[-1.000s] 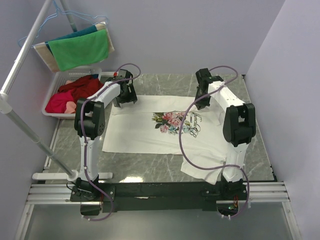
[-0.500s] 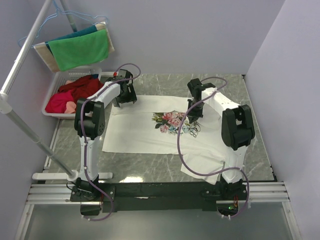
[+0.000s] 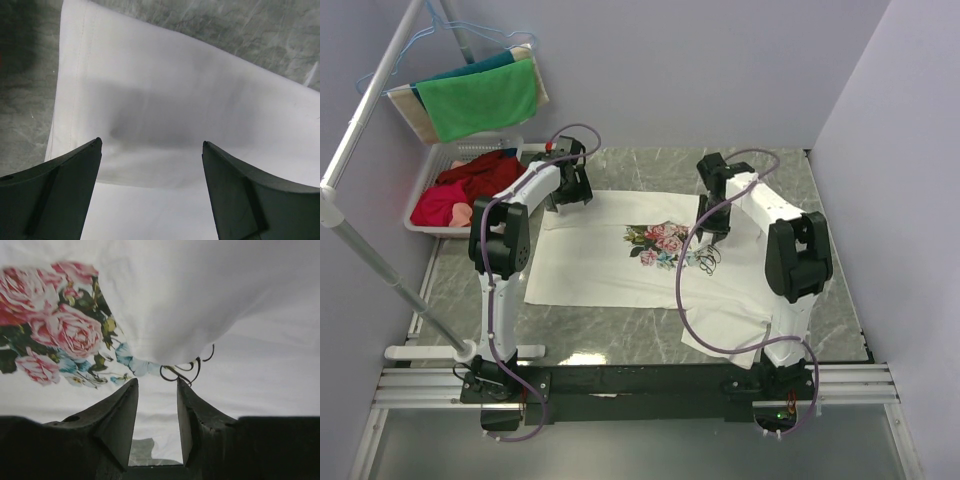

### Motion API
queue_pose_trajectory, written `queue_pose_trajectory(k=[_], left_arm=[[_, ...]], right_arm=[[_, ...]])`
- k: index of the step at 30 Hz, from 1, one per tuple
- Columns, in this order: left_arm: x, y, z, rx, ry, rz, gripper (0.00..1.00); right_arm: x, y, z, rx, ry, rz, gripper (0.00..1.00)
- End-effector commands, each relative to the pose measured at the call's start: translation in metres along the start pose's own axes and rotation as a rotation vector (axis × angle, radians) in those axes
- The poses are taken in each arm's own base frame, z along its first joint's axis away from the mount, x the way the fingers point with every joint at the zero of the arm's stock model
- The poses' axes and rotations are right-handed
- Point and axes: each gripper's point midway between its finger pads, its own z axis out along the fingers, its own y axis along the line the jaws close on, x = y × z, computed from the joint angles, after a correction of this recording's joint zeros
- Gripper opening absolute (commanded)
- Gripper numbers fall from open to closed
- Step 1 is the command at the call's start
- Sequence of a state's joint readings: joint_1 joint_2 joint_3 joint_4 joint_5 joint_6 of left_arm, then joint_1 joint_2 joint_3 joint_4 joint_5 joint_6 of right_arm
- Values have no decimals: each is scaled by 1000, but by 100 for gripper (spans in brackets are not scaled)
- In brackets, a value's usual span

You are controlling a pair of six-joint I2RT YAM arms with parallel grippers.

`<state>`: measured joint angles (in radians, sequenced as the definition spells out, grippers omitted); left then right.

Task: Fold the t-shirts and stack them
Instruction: Fold the tshirt

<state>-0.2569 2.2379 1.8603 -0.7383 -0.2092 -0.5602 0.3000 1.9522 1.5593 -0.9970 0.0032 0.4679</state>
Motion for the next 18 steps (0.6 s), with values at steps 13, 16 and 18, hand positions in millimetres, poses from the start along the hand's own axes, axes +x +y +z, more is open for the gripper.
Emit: queue_pose_trajectory(k=[13,16,18], left_arm=[[-27,-14,-11,39,-71,11,87],[-22,-11,-9,32,-63,9,87],[-18,-10,-7,30,-54,9,87]], right_arm=[[-81,-83,9,218,-106,247,39],[-62,-103,7,247,-97,290,38],[-50,-114,11,272,-85,310,37]])
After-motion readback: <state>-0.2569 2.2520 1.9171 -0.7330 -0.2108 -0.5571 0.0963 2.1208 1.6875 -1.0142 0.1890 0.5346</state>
